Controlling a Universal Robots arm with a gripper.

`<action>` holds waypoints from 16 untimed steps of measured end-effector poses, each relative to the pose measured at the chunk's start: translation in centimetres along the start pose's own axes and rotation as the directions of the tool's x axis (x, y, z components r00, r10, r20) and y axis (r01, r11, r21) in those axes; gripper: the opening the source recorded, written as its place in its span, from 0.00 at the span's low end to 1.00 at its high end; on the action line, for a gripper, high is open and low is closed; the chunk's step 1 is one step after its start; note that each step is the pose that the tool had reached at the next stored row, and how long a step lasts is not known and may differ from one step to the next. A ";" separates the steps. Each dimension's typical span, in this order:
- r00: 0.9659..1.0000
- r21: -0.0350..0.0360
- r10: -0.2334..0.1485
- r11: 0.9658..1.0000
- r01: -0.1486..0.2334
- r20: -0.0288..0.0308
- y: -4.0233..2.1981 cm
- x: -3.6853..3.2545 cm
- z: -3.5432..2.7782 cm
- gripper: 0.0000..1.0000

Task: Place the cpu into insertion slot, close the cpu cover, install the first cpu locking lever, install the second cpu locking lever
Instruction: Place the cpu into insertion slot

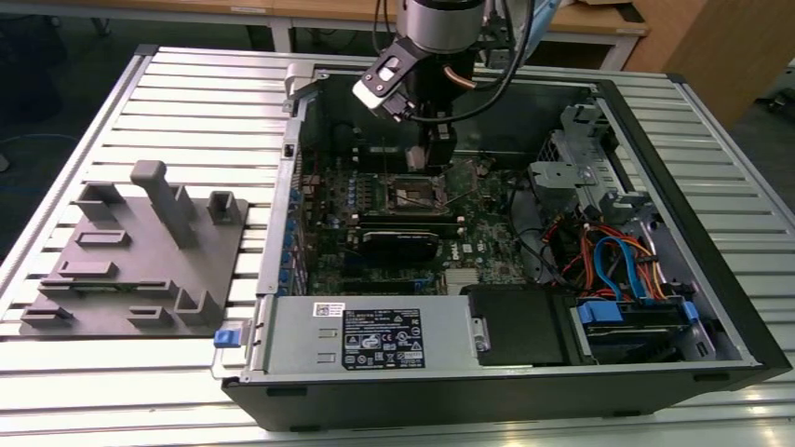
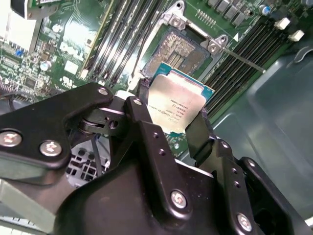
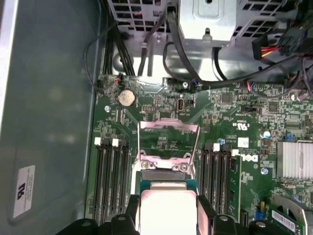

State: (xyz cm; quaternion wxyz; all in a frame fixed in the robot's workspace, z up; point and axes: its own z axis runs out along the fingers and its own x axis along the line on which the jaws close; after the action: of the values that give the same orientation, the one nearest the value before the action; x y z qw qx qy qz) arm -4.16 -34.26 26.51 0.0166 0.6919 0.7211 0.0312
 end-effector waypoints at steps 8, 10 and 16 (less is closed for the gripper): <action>1.000 0.004 0.000 1.000 0.000 0.000 -0.09 -0.02 1.25 0.54; 1.000 0.004 0.000 1.000 0.000 0.000 -0.10 -0.03 1.31 0.54; 1.000 0.004 0.000 1.000 0.000 0.000 -0.10 -0.02 1.36 0.54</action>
State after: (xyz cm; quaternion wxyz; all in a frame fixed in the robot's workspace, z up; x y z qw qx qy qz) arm -4.17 -34.26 25.15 0.0151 0.6920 0.7211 0.0298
